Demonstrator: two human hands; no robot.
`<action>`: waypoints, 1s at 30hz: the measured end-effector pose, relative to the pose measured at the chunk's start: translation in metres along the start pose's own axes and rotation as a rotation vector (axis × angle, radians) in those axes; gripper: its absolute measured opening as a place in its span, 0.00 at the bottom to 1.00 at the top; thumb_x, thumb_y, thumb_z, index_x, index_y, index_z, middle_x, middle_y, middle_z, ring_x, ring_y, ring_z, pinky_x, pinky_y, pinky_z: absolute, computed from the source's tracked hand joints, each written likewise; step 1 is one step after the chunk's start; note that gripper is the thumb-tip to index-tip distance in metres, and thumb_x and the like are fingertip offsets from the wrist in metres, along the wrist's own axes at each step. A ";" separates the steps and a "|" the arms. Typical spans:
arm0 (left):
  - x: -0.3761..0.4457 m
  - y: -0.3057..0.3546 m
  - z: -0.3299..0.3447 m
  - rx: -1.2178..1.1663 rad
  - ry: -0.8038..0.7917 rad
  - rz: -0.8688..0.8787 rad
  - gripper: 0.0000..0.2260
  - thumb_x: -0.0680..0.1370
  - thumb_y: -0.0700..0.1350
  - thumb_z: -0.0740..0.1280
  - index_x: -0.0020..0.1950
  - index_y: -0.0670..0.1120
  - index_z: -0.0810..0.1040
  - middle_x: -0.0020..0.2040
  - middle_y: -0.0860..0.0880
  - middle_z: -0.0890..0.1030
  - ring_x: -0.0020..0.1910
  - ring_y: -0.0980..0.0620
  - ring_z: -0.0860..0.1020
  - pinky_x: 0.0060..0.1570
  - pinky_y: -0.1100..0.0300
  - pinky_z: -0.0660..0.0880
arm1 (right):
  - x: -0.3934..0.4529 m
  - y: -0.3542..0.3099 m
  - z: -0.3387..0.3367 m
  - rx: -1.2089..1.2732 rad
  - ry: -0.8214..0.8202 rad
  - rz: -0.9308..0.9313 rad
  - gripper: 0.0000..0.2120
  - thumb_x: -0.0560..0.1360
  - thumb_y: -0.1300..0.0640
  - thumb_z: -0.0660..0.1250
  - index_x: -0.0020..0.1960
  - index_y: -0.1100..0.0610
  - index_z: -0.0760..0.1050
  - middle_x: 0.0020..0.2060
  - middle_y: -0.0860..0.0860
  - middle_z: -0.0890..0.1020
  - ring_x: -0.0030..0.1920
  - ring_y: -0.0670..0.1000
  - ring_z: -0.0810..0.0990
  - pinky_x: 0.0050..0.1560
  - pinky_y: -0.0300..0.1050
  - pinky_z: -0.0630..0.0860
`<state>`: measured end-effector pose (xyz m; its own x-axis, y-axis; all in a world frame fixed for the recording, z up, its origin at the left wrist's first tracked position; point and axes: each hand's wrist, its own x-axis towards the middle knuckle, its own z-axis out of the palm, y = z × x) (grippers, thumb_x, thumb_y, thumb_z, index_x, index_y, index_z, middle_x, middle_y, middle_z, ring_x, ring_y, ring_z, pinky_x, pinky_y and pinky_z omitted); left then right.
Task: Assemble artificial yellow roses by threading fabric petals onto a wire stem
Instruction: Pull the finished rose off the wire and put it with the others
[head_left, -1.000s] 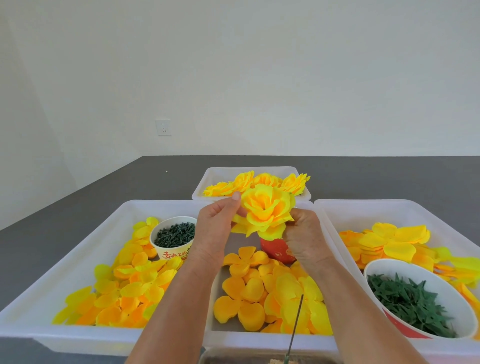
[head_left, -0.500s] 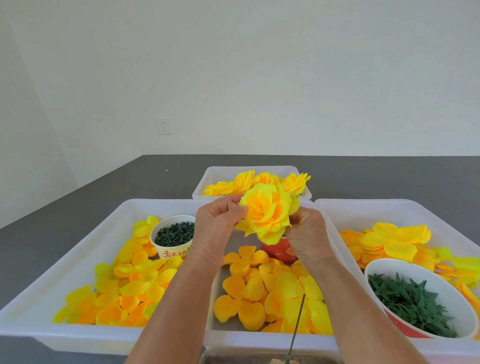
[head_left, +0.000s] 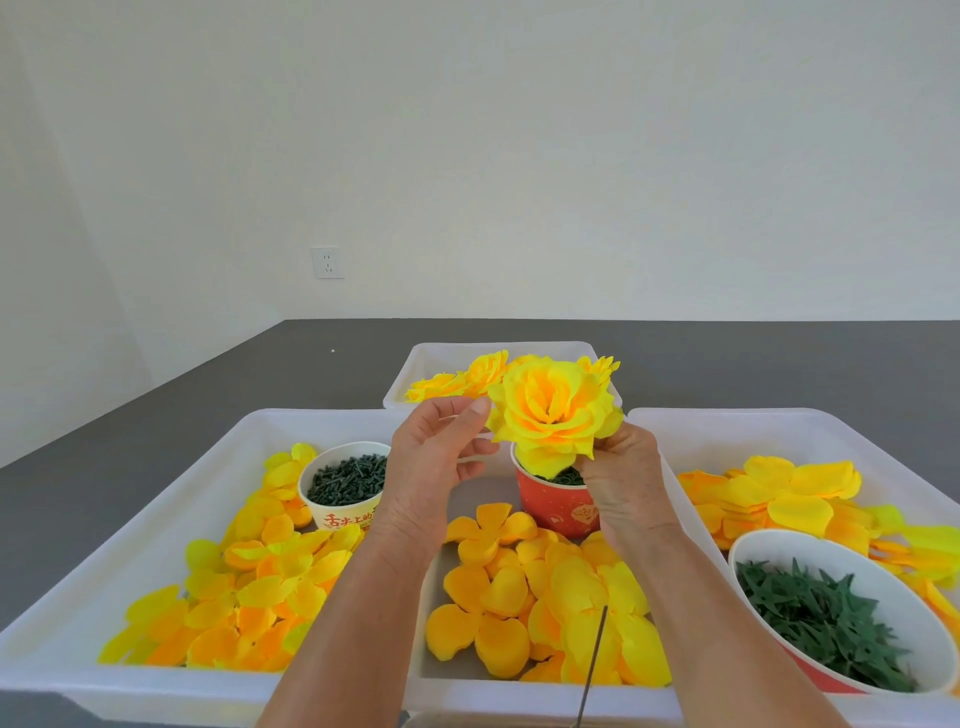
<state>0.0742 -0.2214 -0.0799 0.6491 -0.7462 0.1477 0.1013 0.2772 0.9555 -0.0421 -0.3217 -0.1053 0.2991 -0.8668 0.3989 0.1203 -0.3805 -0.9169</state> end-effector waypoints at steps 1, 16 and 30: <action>0.000 0.000 0.000 0.003 0.006 -0.005 0.12 0.71 0.48 0.71 0.50 0.43 0.79 0.36 0.52 0.82 0.39 0.50 0.80 0.33 0.65 0.75 | 0.000 0.000 0.000 0.000 -0.011 0.001 0.06 0.74 0.66 0.67 0.51 0.65 0.80 0.43 0.54 0.81 0.40 0.46 0.78 0.37 0.25 0.73; -0.003 0.001 0.000 -0.053 0.011 0.130 0.02 0.77 0.41 0.65 0.46 0.44 0.77 0.30 0.52 0.78 0.29 0.56 0.74 0.31 0.65 0.72 | -0.005 -0.007 0.000 0.343 -0.179 0.156 0.07 0.61 0.56 0.73 0.39 0.51 0.82 0.41 0.49 0.85 0.50 0.55 0.81 0.59 0.56 0.75; -0.003 -0.005 0.004 0.318 0.013 0.452 0.10 0.74 0.33 0.68 0.45 0.48 0.81 0.28 0.47 0.79 0.28 0.56 0.74 0.36 0.62 0.74 | -0.002 0.001 0.000 0.093 -0.123 0.090 0.14 0.69 0.56 0.74 0.53 0.52 0.79 0.49 0.49 0.83 0.54 0.54 0.80 0.55 0.49 0.76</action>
<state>0.0687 -0.2229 -0.0846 0.5846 -0.5875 0.5596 -0.4209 0.3700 0.8282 -0.0424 -0.3199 -0.1073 0.4253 -0.8482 0.3158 0.1729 -0.2664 -0.9482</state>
